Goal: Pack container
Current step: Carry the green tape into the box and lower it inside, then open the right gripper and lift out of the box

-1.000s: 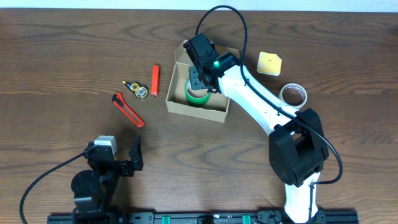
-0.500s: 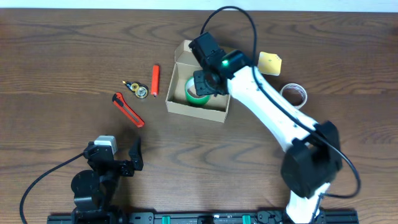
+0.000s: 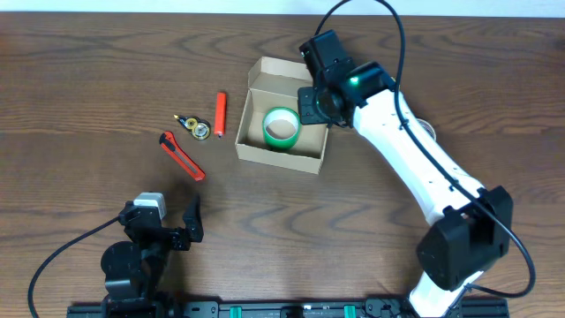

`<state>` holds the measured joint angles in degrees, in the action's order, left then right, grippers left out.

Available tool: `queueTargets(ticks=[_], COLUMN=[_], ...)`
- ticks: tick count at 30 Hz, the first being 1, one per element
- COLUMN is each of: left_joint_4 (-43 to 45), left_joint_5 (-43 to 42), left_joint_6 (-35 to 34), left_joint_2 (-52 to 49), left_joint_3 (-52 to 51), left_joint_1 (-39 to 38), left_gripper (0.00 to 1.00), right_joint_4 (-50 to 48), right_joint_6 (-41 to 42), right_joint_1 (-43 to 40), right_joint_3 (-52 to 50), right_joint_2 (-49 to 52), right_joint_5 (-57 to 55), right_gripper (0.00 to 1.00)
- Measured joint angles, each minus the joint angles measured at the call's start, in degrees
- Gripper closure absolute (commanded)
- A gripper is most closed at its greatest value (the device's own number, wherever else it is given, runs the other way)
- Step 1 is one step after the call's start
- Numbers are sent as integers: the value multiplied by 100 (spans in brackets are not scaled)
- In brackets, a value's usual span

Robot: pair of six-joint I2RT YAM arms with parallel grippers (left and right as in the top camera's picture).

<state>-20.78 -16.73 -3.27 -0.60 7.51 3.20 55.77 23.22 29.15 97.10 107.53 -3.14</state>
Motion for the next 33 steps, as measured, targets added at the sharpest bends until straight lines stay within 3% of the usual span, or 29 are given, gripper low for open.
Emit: queueTargets(ticks=[14,33], left_joint_4=[0,0], left_joint_5=[0,0], left_joint_6=[0,0], left_joint_2=[0,0], left_joint_3=[0,0], left_joint_1=[0,0], left_gripper=[5,5], right_joint_4=[-282,-984], right_joint_6=[35,68], right_joint_1=[227,227], right_joint_3=[-151,-164], right_joint_2=[1305,1582], right_joint_5=[-699,-323], right_gripper=[99,99])
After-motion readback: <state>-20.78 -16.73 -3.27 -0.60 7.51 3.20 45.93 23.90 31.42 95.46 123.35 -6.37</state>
